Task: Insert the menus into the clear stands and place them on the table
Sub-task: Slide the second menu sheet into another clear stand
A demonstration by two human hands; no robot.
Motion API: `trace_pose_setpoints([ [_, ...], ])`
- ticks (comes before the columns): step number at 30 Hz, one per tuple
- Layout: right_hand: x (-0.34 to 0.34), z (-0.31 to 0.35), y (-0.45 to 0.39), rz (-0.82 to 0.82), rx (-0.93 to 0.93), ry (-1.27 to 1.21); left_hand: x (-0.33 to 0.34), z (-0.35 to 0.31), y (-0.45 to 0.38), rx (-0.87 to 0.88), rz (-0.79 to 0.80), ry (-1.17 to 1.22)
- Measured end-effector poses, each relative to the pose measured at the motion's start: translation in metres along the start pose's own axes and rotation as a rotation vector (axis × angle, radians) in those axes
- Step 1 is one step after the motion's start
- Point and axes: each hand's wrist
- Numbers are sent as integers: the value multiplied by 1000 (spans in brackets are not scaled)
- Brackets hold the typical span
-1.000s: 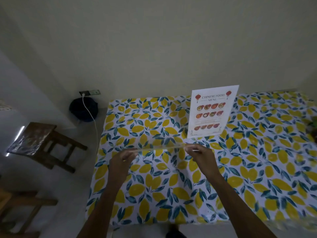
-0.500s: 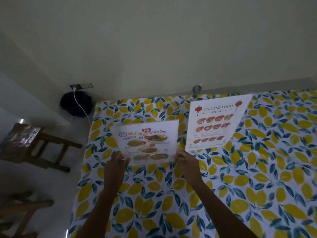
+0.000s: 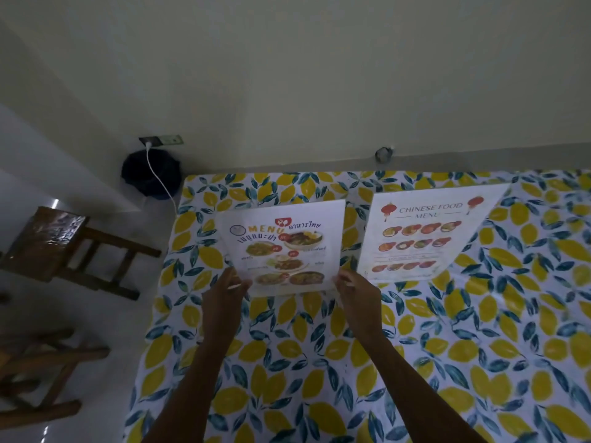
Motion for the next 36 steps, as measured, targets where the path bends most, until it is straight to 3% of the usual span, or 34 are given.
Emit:
trace_pose_setpoints([
  [6, 2, 0, 2, -73, -53, 11, 0, -5, 0, 15, -18, -26],
  [22, -6, -10, 4, -3, -111, 104, 1, -5, 14, -4, 54, 30],
  [27, -26, -6, 26, 27, -139, 167, -5, 0, 34, 6, 37, -71],
  [36, -71, 2, 85, 14, -303, 584, -3, -15, 98, 309, 49, -357],
])
Point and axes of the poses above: each hand's wrist, its own y-axis away from the middle knuckle, its own x-axis out of the palm, z = x × y, and after that the axes turned 5 degrees about z, right-handed
